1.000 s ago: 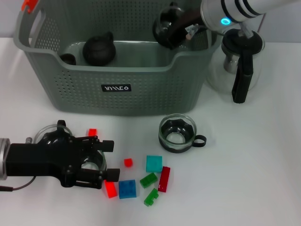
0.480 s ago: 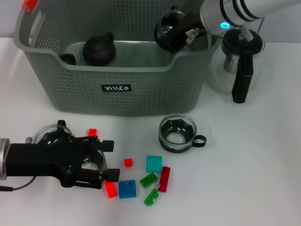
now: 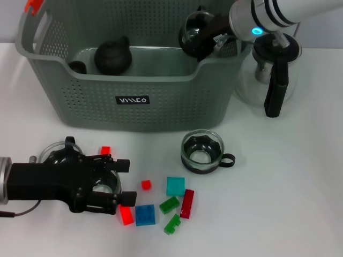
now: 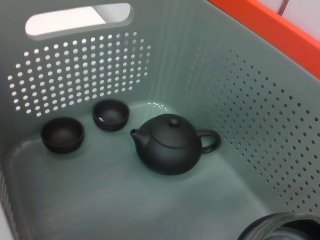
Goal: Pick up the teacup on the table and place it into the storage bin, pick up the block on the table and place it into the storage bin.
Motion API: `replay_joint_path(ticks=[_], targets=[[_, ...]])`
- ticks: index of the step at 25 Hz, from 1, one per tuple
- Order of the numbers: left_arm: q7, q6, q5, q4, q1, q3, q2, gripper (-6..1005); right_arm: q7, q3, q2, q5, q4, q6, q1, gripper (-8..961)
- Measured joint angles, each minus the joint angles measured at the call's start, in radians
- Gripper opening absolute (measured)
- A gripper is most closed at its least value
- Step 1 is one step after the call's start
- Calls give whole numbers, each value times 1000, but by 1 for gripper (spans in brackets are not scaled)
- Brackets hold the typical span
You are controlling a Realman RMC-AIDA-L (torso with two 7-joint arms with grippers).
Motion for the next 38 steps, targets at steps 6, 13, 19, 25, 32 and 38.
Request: replay_joint_path(ticks=[6,13,19,25,32,38], targets=[[0,-1,0,0,0,0,0,904,0,-14,7,0,0,2,-1,145],[0,-2,0,0,0,0,0,904,2,-14,9,0,0,0,-2,150],[0,-2,0,2,0,0,0,904,15,-15,7,0,-8,-32,-2,154],[0,-2,0,2,0,0,-1,905,27,-15,1,0,-10,-62,-2,158],[0,-4,0,2,0,0,-2,905,30,-15,0,0,-11,-74,-2,162],[0,-4,0,3,2,0,-2,905,31,-15,-2,0,-12,-76,-2,166]])
